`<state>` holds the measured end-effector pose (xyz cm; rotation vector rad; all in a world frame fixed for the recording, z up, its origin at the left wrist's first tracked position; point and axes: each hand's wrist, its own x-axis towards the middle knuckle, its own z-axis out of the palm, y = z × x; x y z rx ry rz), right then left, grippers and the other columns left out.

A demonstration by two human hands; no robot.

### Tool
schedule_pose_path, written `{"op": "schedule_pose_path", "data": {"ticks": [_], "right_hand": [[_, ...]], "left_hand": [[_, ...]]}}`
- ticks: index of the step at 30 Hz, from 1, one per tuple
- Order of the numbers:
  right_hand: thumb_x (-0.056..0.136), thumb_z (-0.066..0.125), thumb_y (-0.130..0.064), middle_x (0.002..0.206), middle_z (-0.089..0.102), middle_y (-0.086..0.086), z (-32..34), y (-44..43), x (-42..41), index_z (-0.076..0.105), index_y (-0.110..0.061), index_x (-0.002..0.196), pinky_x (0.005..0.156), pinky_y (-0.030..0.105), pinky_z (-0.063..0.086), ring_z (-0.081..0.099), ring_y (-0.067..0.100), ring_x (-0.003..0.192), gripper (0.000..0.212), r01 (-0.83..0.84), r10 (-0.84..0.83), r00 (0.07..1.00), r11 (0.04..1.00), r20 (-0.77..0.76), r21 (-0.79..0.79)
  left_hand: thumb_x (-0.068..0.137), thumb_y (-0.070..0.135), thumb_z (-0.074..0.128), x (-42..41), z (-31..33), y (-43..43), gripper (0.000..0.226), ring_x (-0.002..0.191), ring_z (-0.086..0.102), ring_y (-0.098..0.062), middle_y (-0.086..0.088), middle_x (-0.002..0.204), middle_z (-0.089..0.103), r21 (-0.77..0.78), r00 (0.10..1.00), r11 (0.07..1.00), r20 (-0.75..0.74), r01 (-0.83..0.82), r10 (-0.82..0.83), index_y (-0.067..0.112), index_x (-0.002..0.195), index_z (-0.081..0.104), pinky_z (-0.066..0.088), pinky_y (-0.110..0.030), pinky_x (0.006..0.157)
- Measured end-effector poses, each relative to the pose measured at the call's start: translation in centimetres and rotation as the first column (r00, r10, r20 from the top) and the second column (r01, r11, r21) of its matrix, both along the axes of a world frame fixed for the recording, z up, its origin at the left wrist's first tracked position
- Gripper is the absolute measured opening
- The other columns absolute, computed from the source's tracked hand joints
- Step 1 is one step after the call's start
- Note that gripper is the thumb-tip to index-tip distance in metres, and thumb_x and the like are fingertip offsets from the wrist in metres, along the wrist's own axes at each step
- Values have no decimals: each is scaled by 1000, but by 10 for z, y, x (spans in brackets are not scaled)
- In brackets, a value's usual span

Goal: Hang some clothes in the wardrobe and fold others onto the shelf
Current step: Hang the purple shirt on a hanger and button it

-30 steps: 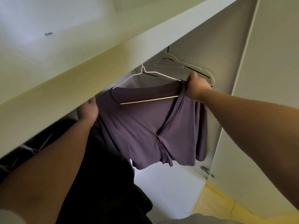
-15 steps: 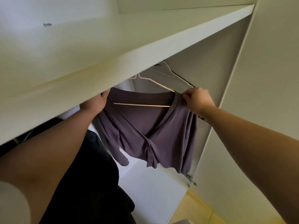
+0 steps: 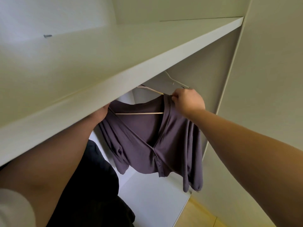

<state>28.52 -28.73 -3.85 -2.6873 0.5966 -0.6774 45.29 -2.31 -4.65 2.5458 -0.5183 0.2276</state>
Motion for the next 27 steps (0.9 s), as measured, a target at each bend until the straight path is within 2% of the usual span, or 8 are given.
{"op": "schedule_pose_path", "data": {"ticks": [3,5,7,10,14,22,24,27], "right_hand": [[100,51,-33,109,66,14,0,-4,-5,66,-21,116,89,38,43,54,33,112,25,13,-15,999,998,-41,-57],[101,49,-34,110,68,10,1,-6,-8,64,-21,113,88,38,42,58,33,109,23,9,-12,996,999,-89,-31],[102,47,-34,112,68,9,3,-5,-9,62,-20,113,87,38,40,60,33,105,24,8,-12,992,999,-125,-32],[101,48,-33,112,66,10,4,-3,-11,61,-18,113,89,39,40,59,34,106,23,23,-26,990,999,-136,-30],[99,54,-27,109,67,15,2,-5,-14,61,-13,110,82,37,49,60,36,100,19,9,1,998,990,-70,142],[100,53,-36,102,65,8,2,-9,-34,65,-9,109,77,26,38,58,25,98,30,-18,29,999,962,-37,271],[102,46,-40,96,62,9,-1,-17,-40,67,-6,104,76,28,39,56,24,91,39,25,-9,999,897,-38,442],[96,50,-33,96,66,16,-9,-31,-44,68,-6,93,71,31,45,58,23,80,33,66,-91,996,649,-8,758]], "left_hand": [[106,7,39,-5,4,4,21,94,46,-27,-11,82,54,-38,1000,999,-15,-19,18,1,104,59,30,-29,94],[106,5,37,-11,8,2,22,93,39,-22,-3,77,46,-39,998,999,-55,-3,1,5,99,57,29,-27,88],[107,4,35,-19,14,-3,28,97,46,-28,-15,86,55,-19,994,1000,-104,19,-21,2,97,61,28,-28,88],[106,3,34,-19,17,-11,32,112,51,-37,-33,127,56,-27,994,999,-109,26,-28,-14,122,57,28,-29,91],[105,12,42,8,-3,0,31,117,53,-40,-28,125,59,2,999,1000,-42,8,-8,-9,119,60,35,-33,92],[99,18,54,28,-8,7,34,119,53,-41,-28,127,58,115,999,993,-41,22,-17,-6,122,59,39,-41,102],[99,25,55,29,-8,9,36,118,53,-42,-27,126,59,109,1000,994,-17,10,-8,-3,121,60,41,-46,104],[98,37,50,34,-9,8,37,111,57,-41,-23,118,63,82,998,996,30,48,-50,6,111,64,45,-50,100]]}}
